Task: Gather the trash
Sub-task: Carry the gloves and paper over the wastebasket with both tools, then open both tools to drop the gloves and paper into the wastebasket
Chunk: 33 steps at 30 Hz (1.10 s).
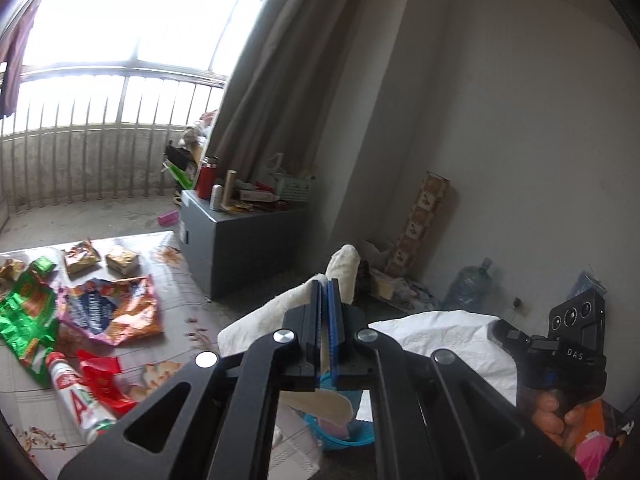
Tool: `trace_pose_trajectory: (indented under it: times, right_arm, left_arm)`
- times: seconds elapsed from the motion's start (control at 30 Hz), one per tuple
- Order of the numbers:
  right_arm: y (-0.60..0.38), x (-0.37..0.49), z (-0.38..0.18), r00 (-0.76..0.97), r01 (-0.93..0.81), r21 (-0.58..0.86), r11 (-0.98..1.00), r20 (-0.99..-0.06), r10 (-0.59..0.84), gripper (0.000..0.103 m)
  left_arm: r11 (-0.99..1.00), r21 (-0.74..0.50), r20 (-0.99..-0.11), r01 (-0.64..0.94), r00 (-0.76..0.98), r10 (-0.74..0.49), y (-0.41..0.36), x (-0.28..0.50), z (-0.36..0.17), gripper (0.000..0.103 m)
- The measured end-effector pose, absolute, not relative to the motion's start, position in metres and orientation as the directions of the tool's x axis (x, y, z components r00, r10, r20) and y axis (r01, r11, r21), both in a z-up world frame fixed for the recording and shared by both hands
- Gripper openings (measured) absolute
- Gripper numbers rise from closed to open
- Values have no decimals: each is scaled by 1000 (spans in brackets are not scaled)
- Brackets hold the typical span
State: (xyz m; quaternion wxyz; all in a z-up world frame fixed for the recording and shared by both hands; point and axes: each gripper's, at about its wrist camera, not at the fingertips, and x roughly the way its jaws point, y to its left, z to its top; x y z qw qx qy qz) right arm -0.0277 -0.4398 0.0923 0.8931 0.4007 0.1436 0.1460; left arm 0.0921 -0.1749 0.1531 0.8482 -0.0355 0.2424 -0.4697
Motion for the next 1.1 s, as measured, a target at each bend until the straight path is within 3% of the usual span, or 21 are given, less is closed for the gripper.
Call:
trace_pose_trajectory:
  times: [0.27,0.57,0.87,0.93,0.97,1.0,1.1]
  right_arm:
    - [-491,-69,59,950,89,748,658,-262,170,0]
    - [-536,-61,-27,892,332,770,545,-444,85,0]
    - [-579,-32,-115,827,478,764,434,-558,71,0]
    - [-584,-22,-137,800,514,755,406,-594,91,4]
    - [-585,-15,-148,777,542,741,396,-622,99,9]
    - [-585,-13,-158,753,572,724,386,-650,104,22]
    - [-584,-9,-183,678,651,658,379,-728,98,40]
  left_arm:
    - [415,-299,-501,859,229,-835,-303,77,105,2]
    - [403,-255,-722,879,104,-684,-423,67,-2,2]
    - [439,-203,-842,875,73,-534,-490,75,-96,4]
    - [448,-168,-882,878,68,-465,-500,74,-115,18]
    - [459,-150,-900,875,71,-429,-503,76,-123,33]
    - [475,-136,-909,870,82,-409,-503,76,-127,43]
    - [506,-134,-907,852,100,-410,-494,80,-128,54]
